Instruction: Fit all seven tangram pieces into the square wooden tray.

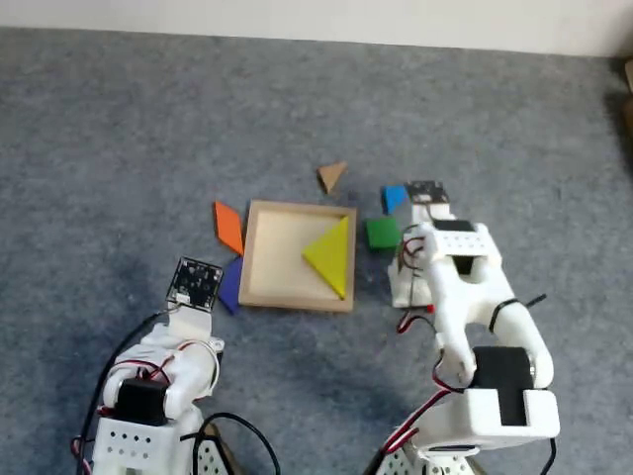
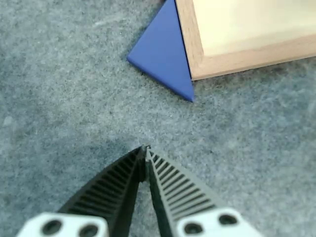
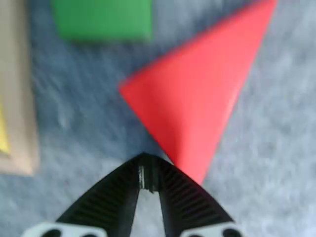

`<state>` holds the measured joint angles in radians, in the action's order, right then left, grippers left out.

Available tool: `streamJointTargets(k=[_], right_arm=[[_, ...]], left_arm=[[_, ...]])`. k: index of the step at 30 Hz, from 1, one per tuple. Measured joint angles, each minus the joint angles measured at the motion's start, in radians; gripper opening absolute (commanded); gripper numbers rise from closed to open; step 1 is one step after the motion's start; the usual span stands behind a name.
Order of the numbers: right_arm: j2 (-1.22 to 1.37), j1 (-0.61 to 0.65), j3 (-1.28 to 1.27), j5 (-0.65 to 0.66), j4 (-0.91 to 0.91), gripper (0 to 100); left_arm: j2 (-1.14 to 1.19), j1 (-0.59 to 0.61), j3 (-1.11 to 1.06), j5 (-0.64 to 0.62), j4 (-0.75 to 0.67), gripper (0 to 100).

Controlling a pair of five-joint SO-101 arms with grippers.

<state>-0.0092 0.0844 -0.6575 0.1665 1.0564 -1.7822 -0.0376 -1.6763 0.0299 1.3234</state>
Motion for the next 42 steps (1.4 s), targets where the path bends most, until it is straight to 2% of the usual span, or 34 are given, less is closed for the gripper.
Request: streamJointTargets(k=[8,10,14,17,23,32,42], right_arm=[[-0.196,-0.012,0.055,0.015,0.103,4.6],[-0.252,-0.014,0.055,-0.012,0.103,13.2],[-0.278,0.000,0.057,-0.150,0.103,33.6],[-0.256,0.049,0.057,-0.239,0.103,41.0],[-0.078,0.123,0.121,-0.328,0.069,41.1],[0.143,0.127,0.311,-0.336,0.064,41.1],[0.256,0.127,0.362,-0.336,0.064,41.0]], left_arm=[[0.000,0.000,0.000,0.000,0.000,1],[0.000,0.000,0.000,0.000,0.000,1],[0.000,0.000,0.000,0.000,0.000,1],[0.000,0.000,0.000,0.000,0.000,1],[0.000,0.000,0.000,0.000,0.000,1],[0.000,0.000,0.000,0.000,0.000,1],[0.000,0.000,0.000,0.000,0.000,1]])
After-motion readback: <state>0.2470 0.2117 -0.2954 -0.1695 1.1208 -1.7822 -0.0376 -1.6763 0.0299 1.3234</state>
